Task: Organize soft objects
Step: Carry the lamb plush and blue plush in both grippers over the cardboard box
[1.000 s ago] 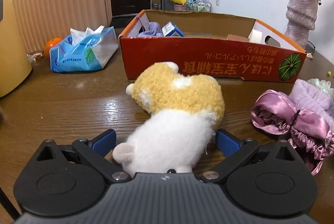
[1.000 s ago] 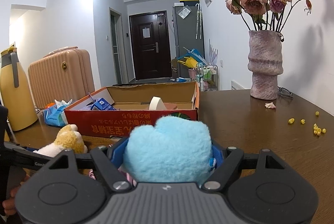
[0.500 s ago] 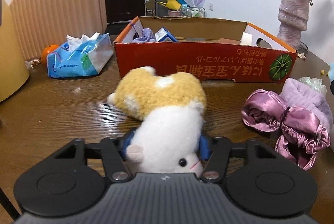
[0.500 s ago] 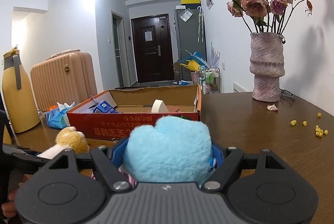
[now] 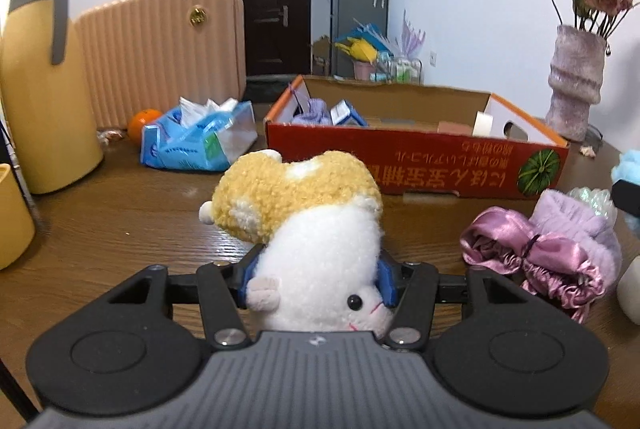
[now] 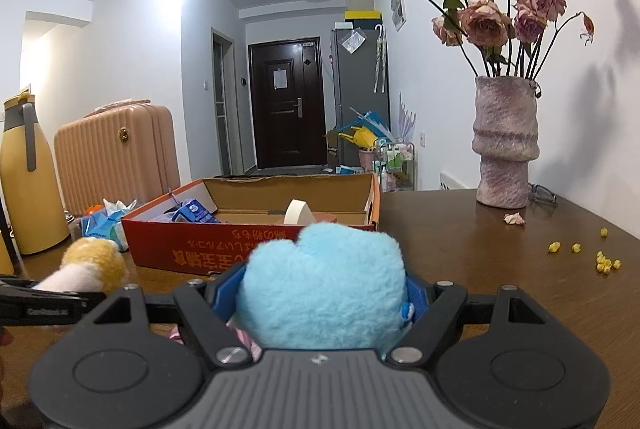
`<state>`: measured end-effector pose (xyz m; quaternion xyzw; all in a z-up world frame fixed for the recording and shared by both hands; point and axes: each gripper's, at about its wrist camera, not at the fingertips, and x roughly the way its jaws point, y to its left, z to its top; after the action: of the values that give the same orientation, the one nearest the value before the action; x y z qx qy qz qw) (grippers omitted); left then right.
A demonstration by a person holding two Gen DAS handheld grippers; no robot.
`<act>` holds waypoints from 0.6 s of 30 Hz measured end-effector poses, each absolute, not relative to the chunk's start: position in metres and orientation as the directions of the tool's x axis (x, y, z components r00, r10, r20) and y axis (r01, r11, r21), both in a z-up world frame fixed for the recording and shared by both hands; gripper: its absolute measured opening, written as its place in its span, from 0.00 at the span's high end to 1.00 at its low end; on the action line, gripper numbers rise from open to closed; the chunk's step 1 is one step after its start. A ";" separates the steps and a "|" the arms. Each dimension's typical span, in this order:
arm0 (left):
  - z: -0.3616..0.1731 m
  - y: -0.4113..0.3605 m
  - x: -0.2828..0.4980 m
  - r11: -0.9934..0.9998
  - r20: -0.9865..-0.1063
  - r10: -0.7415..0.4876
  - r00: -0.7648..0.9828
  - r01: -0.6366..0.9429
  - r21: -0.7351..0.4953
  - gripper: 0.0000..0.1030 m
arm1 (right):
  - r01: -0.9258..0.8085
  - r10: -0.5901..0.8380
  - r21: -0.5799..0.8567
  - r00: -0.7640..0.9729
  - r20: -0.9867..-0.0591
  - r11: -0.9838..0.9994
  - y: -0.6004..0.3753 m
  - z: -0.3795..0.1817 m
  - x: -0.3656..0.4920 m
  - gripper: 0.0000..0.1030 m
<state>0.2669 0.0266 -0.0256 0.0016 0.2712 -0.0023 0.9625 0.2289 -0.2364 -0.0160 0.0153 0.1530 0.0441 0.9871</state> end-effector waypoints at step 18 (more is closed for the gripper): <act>0.004 0.023 0.243 0.996 -0.399 0.024 0.916 -0.058 -0.074 0.46 | -0.083 0.086 0.028 0.981 -0.173 0.996 -0.214 -0.002 0.221 0.25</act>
<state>0.2429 0.0232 0.0039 -0.0423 0.2033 0.0211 0.9780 0.2207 -0.2144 -0.0016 0.0103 0.0873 0.0425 0.9952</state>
